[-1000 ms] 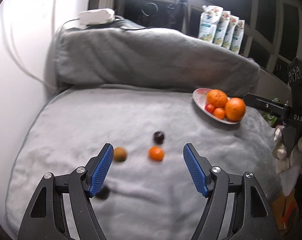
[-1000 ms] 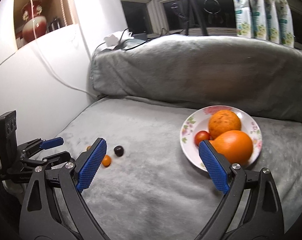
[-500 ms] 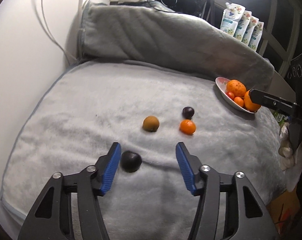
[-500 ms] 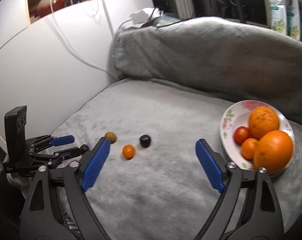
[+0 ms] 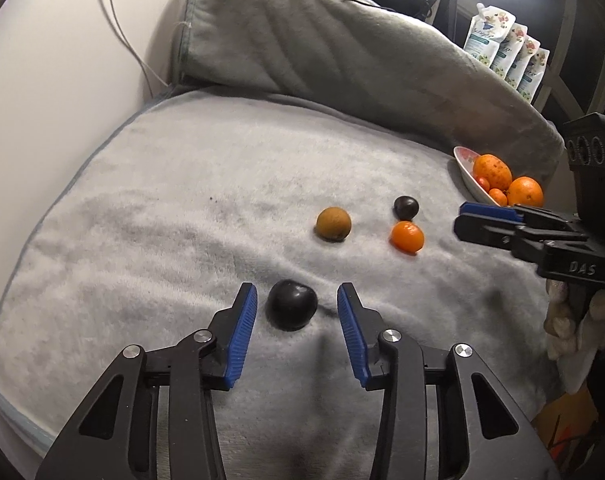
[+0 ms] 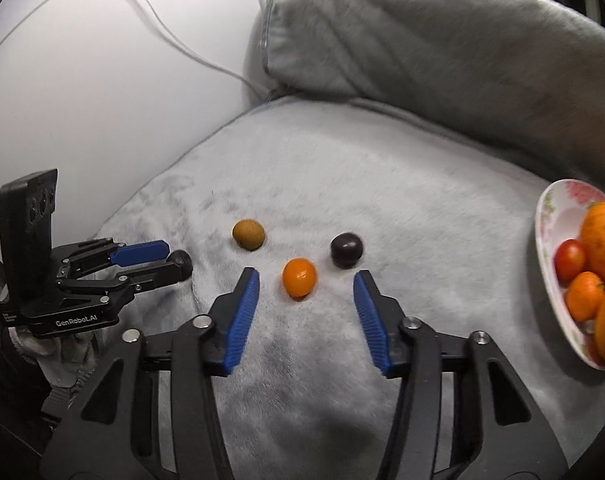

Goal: Organize fruits
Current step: 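Close the left tool on the dark plum while the right tool closes on the tangerine, then carry the plum in the left tool and tangerine in the right tool to the plate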

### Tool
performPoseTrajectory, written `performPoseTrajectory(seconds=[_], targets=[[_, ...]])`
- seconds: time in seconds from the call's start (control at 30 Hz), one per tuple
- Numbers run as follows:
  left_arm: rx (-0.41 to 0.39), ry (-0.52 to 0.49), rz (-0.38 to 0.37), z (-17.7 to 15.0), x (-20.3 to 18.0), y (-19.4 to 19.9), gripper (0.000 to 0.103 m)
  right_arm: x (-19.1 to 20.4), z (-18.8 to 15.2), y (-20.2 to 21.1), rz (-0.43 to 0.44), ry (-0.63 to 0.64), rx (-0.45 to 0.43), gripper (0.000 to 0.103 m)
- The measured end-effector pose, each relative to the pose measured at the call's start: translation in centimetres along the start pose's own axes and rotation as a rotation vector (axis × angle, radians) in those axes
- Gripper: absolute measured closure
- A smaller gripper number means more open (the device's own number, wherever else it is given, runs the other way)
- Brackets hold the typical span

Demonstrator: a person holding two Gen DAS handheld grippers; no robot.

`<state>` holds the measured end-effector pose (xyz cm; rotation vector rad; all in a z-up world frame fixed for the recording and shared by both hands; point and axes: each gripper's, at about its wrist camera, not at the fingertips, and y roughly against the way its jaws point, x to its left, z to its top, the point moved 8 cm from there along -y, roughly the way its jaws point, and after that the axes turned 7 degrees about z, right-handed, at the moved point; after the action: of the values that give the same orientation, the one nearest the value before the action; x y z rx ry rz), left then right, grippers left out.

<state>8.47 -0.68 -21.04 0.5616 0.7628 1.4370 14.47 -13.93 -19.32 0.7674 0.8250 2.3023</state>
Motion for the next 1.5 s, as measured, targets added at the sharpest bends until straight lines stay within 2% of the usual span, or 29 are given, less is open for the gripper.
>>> performPoseTrajectory(seconds=[0.07,0.13,0.33,0.4,0.67,0.9,1.2,1.5], targets=[[0.005,0.002,-0.001,-0.1,0.1,-0.1,0.066,0.0,-0.2,-0.9,-0.005,0.005,0.021,0.054],[0.010,0.002,0.002,-0.2,0.3,-0.3,0.066,0.1,-0.4,-1.8,-0.002,0.009,0.039,0.060],[0.018,0.000,-0.003,-0.2,0.3,-0.7,0.067,0.0,-0.5,-3.4,-0.007,0.013,0.065,0.062],[0.021,-0.004,0.000,-0.3,0.2,-0.8,0.068,0.0,-0.5,-3.7,-0.008,0.013,0.073,0.065],[0.031,-0.009,0.004,-0.6,0.0,-1.6,0.076,0.1,-0.6,-4.5,-0.017,0.030,0.097,0.068],[0.030,-0.014,0.009,-0.6,0.0,-1.6,0.078,0.3,-0.6,-5.2,-0.020,0.042,0.114,0.078],[0.028,0.001,0.000,-0.5,0.1,-1.3,0.078,0.2,-0.6,-5.1,-0.021,0.047,0.100,0.079],[0.014,0.007,-0.021,0.0,-0.4,-0.4,0.079,0.4,0.1,-3.1,-0.011,0.043,0.045,0.079]])
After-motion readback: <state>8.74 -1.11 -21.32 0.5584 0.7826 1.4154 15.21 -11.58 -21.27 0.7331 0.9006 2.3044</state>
